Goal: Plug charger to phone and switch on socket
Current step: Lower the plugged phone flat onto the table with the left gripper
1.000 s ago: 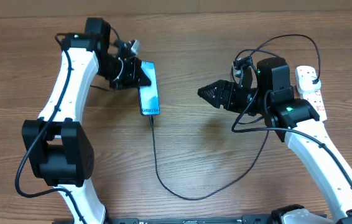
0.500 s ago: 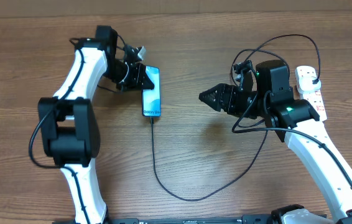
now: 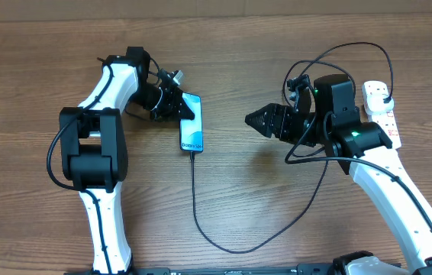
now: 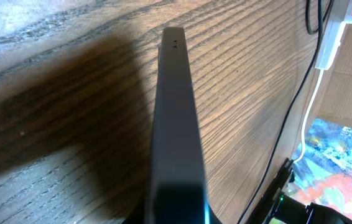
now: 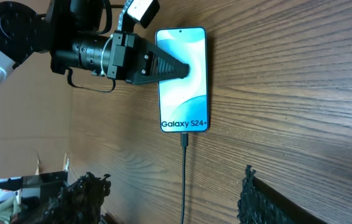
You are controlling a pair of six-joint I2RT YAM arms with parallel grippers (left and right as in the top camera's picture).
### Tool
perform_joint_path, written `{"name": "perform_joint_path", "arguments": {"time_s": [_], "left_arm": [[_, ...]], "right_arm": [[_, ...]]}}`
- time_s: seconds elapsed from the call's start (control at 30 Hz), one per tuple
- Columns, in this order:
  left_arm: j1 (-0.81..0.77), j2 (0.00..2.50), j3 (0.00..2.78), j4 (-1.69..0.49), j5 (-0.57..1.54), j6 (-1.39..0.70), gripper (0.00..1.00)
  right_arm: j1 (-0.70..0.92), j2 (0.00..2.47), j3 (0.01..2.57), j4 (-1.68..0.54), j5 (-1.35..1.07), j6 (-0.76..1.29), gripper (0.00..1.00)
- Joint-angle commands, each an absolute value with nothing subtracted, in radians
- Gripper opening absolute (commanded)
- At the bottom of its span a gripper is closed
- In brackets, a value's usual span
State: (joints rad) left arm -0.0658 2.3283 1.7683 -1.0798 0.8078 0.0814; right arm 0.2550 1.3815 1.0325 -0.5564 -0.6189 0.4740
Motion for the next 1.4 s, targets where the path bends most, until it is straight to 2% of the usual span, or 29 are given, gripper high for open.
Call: {"name": "perform_joint_path", "arguments": {"time_s": [0.0,0.23,0.53,0.7,1.17,1.3,1.37], "left_arm": [[-0.073,2.337,1.787,-1.076,0.798,0.097,0.06],[-0.073,2.337,1.787,-1.08,0.722,0.082,0.13],[-0.073,2.337,1.786,-1.08,0.721,0.081,0.25],[-0.073,2.337,1.786,-1.081,0.721,0.082,0.29],[-0.073,2.337,1.786,-1.102,0.617,0.081,0.28],[-0.073,2.337,1.786,-1.105,0.621,0.081,0.18],[-0.073,2.337,1.787,-1.114,0.625,0.081,0.2]], "right_arm": [[0.249,1.385,1.06,-0.557,-0.603,0.465,0.72],[0.249,1.385,1.06,-0.558,-0.603,0.465,0.72],[0.249,1.385,1.06,-0.575,-0.602,0.462,0.72],[0.248,1.385,1.06,-0.577,-0.602,0.462,0.72],[0.249,1.385,1.06,-0.582,-0.596,0.462,0.72],[0.248,1.385,1.06,-0.582,-0.595,0.461,0.72],[0.248,1.385,1.06,-0.582,-0.591,0.454,0.72]]}}
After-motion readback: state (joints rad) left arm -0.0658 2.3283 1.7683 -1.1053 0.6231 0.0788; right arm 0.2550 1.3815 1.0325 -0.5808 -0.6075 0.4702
